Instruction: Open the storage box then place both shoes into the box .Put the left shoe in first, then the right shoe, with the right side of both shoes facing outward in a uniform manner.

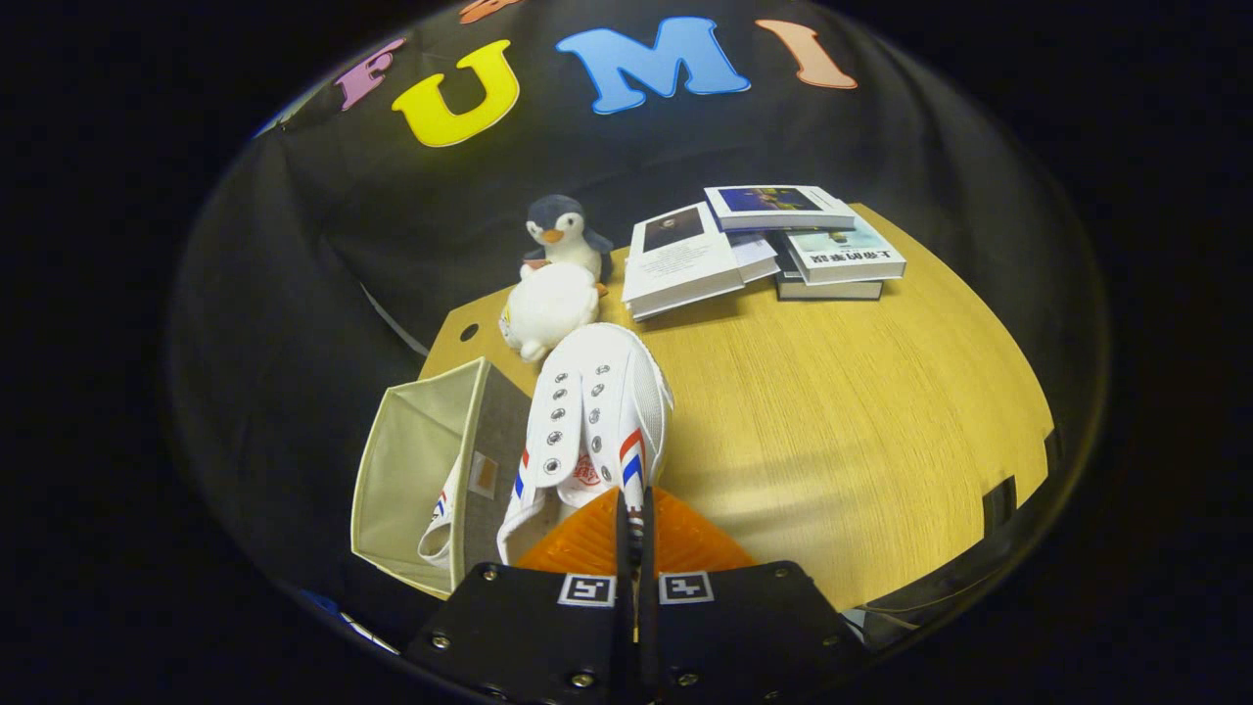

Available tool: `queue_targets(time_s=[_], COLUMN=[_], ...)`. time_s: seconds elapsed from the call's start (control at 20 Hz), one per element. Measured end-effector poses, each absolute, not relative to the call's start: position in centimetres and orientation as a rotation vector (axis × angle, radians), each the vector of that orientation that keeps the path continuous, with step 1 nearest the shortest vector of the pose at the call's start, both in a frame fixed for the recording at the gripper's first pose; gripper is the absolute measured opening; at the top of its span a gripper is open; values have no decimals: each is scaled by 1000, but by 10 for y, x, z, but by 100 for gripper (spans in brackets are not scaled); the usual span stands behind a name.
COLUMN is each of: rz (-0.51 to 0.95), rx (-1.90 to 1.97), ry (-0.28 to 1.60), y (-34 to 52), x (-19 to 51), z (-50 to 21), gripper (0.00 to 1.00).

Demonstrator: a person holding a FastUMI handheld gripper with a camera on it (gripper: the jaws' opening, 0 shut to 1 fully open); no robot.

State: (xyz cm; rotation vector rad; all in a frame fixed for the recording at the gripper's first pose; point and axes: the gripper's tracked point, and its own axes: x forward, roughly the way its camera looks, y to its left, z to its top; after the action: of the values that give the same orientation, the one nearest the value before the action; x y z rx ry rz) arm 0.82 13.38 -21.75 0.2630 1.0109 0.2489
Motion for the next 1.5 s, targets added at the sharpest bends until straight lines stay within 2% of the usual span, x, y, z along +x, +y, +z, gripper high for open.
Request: queue_targets(time_s=[0.6, 1.0, 1.3, 1.35, 1.4, 1.45, 1.5], rz=[329, 366, 328, 346, 358, 362, 377], rx=[255, 210, 171, 167, 141, 108, 79], ry=[994, 1019, 1017, 988, 955, 927, 895], y=[236, 291, 296, 300, 299, 298, 295], x=[13, -7, -13, -11, -7, -3, 1], z=[-190, -207, -230, -224, -216, -212, -204], gripper=[2, 2, 3, 11, 27, 37, 62])
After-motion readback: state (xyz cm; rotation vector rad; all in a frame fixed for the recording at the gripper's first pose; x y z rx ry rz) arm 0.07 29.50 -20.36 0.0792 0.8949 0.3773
